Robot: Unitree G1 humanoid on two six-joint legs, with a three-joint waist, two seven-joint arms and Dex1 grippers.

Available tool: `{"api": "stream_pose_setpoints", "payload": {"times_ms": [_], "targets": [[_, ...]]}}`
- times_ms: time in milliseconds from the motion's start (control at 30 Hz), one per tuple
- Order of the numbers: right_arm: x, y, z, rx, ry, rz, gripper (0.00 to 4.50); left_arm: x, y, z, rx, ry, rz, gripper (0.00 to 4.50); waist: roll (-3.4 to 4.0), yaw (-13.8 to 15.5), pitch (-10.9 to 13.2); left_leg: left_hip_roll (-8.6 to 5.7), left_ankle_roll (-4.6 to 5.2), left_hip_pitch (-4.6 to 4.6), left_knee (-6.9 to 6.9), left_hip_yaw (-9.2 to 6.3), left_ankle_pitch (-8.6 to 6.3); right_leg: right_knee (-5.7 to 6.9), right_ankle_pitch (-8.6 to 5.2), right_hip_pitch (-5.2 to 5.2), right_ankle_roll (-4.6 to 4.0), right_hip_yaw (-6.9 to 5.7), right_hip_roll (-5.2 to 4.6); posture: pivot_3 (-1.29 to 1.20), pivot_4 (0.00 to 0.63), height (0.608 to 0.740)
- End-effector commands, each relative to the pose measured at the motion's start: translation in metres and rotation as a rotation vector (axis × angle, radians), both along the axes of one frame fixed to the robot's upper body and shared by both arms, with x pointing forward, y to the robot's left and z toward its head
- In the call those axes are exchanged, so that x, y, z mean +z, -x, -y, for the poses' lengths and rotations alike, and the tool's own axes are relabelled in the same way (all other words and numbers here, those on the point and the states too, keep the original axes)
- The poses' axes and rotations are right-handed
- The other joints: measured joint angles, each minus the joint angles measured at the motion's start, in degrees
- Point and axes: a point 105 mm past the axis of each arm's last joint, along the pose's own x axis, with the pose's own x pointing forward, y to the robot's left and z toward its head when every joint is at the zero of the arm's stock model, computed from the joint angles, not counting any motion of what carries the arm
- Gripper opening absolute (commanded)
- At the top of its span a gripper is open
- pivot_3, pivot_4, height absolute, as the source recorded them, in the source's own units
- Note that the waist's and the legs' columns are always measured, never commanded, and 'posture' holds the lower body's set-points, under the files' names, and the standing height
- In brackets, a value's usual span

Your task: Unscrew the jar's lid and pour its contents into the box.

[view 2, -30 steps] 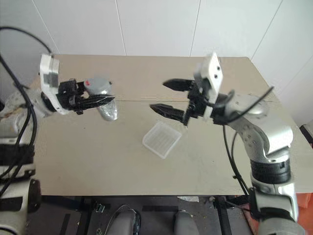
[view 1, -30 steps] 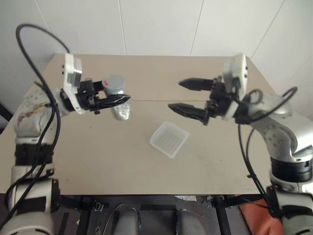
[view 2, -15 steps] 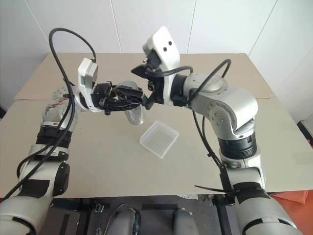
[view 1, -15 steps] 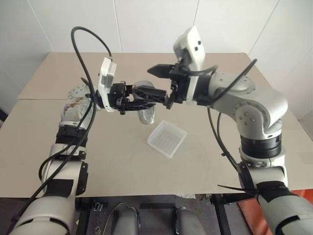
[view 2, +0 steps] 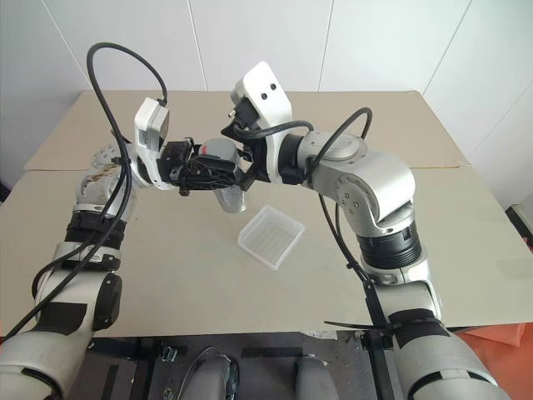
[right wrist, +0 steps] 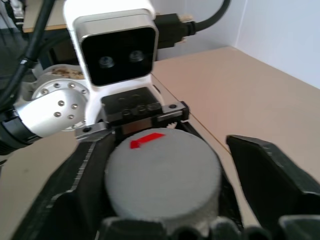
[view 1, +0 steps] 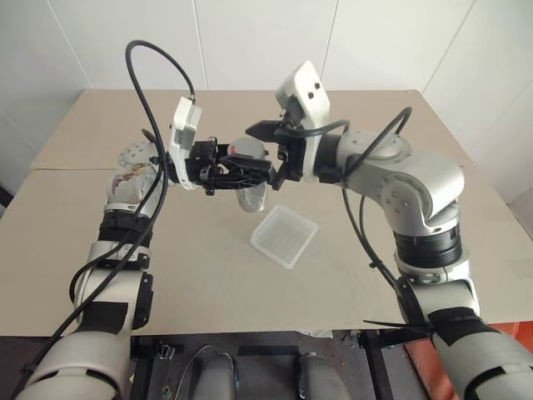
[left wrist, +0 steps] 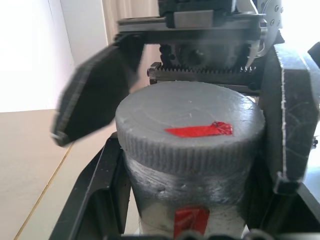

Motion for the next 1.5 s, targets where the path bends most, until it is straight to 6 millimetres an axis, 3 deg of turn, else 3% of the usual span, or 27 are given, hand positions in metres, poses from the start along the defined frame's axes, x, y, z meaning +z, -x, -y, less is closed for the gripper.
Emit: {"api": "stream_pose_setpoints", "payload": {"times_ms": [33, 67, 200, 400, 667, 933, 1000, 1133, 1333, 1500], "targets": [[0.017, 0.002, 0.005, -0.012, -0.045, 0.069, 3.02, 0.012, 0.006, -0.001, -0.028, -0.008, 0.055, 2.48, 0.00, 0.0, 0.0, 0.00, 0.00, 0.00, 0.00, 0.00, 0.00, 0.00, 0.00, 0.00, 0.00, 0.00, 0.00, 0.00, 0.150, 0.740], [0.017, 0.002, 0.005, -0.006, -0.050, 0.072, 2.78, 0.011, 0.006, -0.001, -0.031, -0.009, 0.052, 2.48, 0.00, 0.0, 0.0, 0.00, 0.00, 0.00, 0.00, 0.00, 0.00, 0.00, 0.00, 0.00, 0.00, 0.00, 0.00, 0.00, 0.150, 0.740], [0.020, 0.010, 0.005, 0.088, -0.072, 0.105, 2.77, 0.010, 0.010, 0.001, -0.056, -0.024, 0.048, 2.48, 0.00, 0.0, 0.0, 0.00, 0.00, 0.00, 0.01, -0.01, 0.00, 0.00, 0.00, 0.01, 0.00, 0.00, 0.00, 0.00, 0.150, 0.740], [0.020, 0.032, 0.010, 0.520, -0.048, 0.132, 2.77, 0.016, 0.035, 0.007, -0.203, -0.072, 0.032, 2.48, 0.01, 0.0, 0.0, 0.00, 0.00, 0.01, 0.00, -0.01, 0.00, -0.02, 0.00, 0.03, 0.01, 0.00, 0.00, 0.00, 0.150, 0.740], [0.014, 0.029, 0.003, 0.858, 0.072, 0.101, 2.77, 0.021, 0.058, 0.019, -0.343, -0.070, 0.026, 2.48, 0.05, -0.5, 0.0, 0.04, 0.00, 0.09, 0.00, -0.01, 0.00, 0.04, 0.00, 0.03, 0.00, 0.03, 0.06, 0.00, 0.150, 0.740], [0.017, 0.021, -0.007, 0.829, 0.057, 0.131, 2.77, 0.012, 0.059, 0.018, -0.336, -0.068, 0.031, 2.48, 0.07, -0.7, 0.0, 0.03, -0.02, 0.07, 0.02, -0.02, 0.01, 0.06, -0.01, 0.01, 0.00, 0.02, 0.04, 0.00, 0.150, 0.740], [0.018, 0.019, -0.007, 0.800, 0.044, 0.128, 3.47, 0.010, 0.058, 0.016, -0.326, -0.062, 0.031, 2.48, 0.07, -0.5, 0.0, 0.03, -0.02, 0.07, 0.02, -0.02, 0.01, 0.06, -0.01, 0.01, 0.00, 0.01, 0.04, 0.00, 0.150, 0.740], [0.026, 0.015, -0.007, 0.715, -0.005, 0.156, 4.47, 0.009, 0.053, 0.012, -0.293, -0.030, 0.028, 2.48, 0.07, -0.1, 0.0, 0.03, -0.02, 0.07, 0.03, -0.02, 0.01, 0.06, 0.00, 0.01, 0.00, 0.01, 0.04, 0.00, 0.150, 0.740], [0.041, 0.005, 0.017, 0.491, -0.093, 0.205, 4.47, 0.004, 0.039, -0.006, -0.140, 0.007, 0.023, 2.48, 0.07, 0.0, 0.0, 0.03, -0.03, 0.08, 0.02, -0.02, 0.02, 0.09, 0.00, -0.02, 0.00, 0.01, 0.04, 0.00, 0.150, 0.740], [0.040, 0.012, 0.039, 0.311, -0.117, 0.234, 4.47, -0.002, 0.025, -0.020, -0.003, -0.012, 0.037, 2.48, 0.07, 0.6, 0.0, 0.01, -0.03, 0.04, 0.04, -0.03, 0.02, 0.05, 0.00, 0.02, 0.00, -0.03, 0.00, 0.00, 0.150, 0.740]]}}
